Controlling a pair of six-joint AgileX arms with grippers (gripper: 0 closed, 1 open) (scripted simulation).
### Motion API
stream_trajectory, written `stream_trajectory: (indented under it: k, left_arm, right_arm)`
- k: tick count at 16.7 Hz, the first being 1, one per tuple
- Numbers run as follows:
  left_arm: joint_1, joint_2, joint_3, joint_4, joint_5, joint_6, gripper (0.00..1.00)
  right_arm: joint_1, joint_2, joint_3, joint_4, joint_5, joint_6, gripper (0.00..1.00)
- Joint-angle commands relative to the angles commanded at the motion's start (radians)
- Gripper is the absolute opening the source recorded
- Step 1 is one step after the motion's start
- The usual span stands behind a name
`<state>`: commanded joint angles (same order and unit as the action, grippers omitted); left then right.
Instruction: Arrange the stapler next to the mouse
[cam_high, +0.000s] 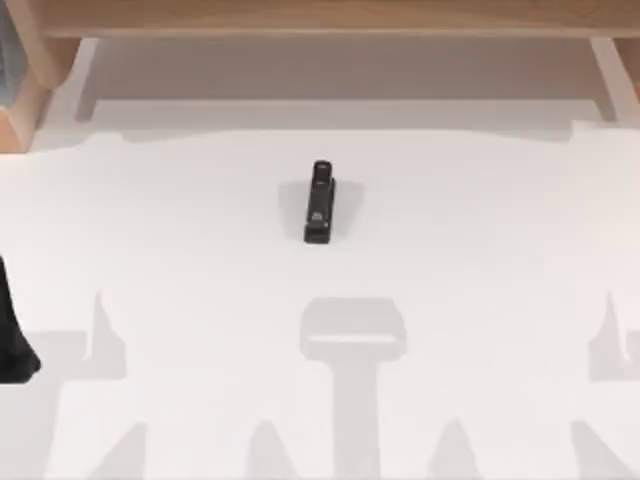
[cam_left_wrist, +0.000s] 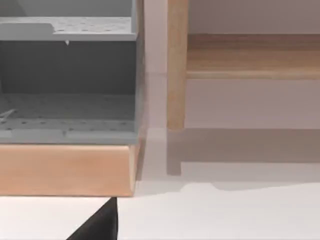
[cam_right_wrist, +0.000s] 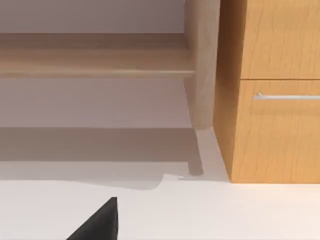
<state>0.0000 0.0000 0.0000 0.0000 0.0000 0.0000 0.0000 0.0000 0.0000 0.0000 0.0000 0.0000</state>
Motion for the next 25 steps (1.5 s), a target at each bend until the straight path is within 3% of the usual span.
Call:
stream_trajectory:
  k: [5, 10, 17, 25]
  left_arm:
    - [0.0, 0.0, 0.0, 0.0, 0.0, 0.0, 1.0]
    - [0.0, 0.0, 0.0, 0.0, 0.0, 0.0, 1.0]
    - [0.0, 0.0, 0.0, 0.0, 0.0, 0.0, 1.0]
    - [0.0, 0.0, 0.0, 0.0, 0.0, 0.0, 1.0]
  right_arm:
    - [0.019, 0.054, 0.053, -0.04, -0.002, 0.033, 1.0]
    - [0.103, 0.35, 0.32, -0.243, 0.005, 0.172, 1.0]
    - [0.281, 1.1, 0.949, -0.72, 0.065, 0.41, 1.0]
    - [0.492, 2.064, 1.856, -1.231, 0.172, 0.616, 1.0]
